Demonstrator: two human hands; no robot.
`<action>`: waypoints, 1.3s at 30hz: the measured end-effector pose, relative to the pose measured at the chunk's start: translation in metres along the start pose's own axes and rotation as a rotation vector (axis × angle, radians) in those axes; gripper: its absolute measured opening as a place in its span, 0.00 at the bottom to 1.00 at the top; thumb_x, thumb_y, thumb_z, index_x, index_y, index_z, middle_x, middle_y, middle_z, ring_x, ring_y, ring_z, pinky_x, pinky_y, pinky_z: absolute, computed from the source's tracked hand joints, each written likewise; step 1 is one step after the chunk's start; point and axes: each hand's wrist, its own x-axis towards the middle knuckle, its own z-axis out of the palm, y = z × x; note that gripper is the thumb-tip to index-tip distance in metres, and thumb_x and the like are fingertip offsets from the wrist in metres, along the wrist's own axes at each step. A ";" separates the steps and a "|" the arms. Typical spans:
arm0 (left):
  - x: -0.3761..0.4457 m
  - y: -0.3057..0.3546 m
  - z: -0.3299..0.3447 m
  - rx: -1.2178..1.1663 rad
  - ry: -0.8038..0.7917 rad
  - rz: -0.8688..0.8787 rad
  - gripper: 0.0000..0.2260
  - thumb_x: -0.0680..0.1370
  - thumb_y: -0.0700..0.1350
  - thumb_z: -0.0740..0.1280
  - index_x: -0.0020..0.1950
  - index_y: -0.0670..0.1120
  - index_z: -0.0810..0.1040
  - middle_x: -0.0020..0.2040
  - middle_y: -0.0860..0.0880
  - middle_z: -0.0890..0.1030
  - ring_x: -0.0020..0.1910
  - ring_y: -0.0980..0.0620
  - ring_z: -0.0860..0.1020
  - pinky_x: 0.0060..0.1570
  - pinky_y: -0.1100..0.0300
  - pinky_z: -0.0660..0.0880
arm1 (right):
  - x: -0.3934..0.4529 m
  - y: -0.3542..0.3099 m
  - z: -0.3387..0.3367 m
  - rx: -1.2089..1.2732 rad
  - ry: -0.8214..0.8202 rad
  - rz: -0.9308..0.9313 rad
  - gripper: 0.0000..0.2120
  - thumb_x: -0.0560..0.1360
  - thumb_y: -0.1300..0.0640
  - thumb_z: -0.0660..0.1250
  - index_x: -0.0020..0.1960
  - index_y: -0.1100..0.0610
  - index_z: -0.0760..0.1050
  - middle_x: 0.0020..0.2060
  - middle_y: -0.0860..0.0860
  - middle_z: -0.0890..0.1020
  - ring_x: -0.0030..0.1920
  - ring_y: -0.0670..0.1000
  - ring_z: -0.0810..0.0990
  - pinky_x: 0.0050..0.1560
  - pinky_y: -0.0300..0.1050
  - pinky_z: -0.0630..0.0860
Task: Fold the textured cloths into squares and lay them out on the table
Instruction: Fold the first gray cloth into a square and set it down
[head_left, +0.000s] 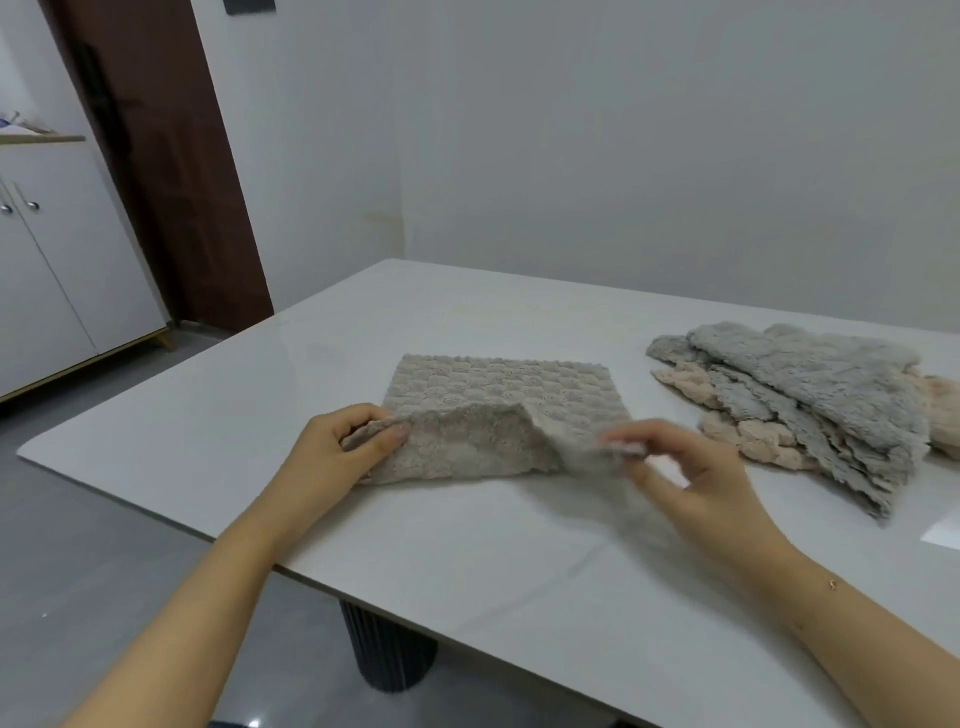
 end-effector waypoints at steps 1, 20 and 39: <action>0.000 -0.001 -0.001 -0.022 -0.042 -0.029 0.06 0.75 0.47 0.69 0.42 0.47 0.82 0.40 0.49 0.83 0.39 0.57 0.79 0.39 0.71 0.71 | -0.001 -0.001 -0.001 0.008 -0.128 0.081 0.05 0.73 0.54 0.71 0.46 0.46 0.83 0.41 0.45 0.84 0.45 0.49 0.81 0.49 0.31 0.73; -0.007 -0.002 -0.006 0.015 -0.150 -0.109 0.13 0.69 0.55 0.71 0.42 0.45 0.83 0.42 0.45 0.84 0.43 0.49 0.82 0.48 0.56 0.73 | 0.009 0.011 -0.036 0.313 -0.294 0.428 0.08 0.74 0.64 0.63 0.38 0.66 0.70 0.29 0.49 0.76 0.32 0.44 0.74 0.35 0.33 0.70; 0.058 0.026 0.000 0.095 -0.176 -0.171 0.13 0.70 0.56 0.71 0.42 0.46 0.83 0.39 0.50 0.85 0.37 0.58 0.82 0.46 0.62 0.75 | 0.014 0.022 -0.029 0.371 0.112 0.527 0.16 0.65 0.43 0.73 0.39 0.57 0.78 0.34 0.57 0.78 0.34 0.50 0.77 0.38 0.35 0.76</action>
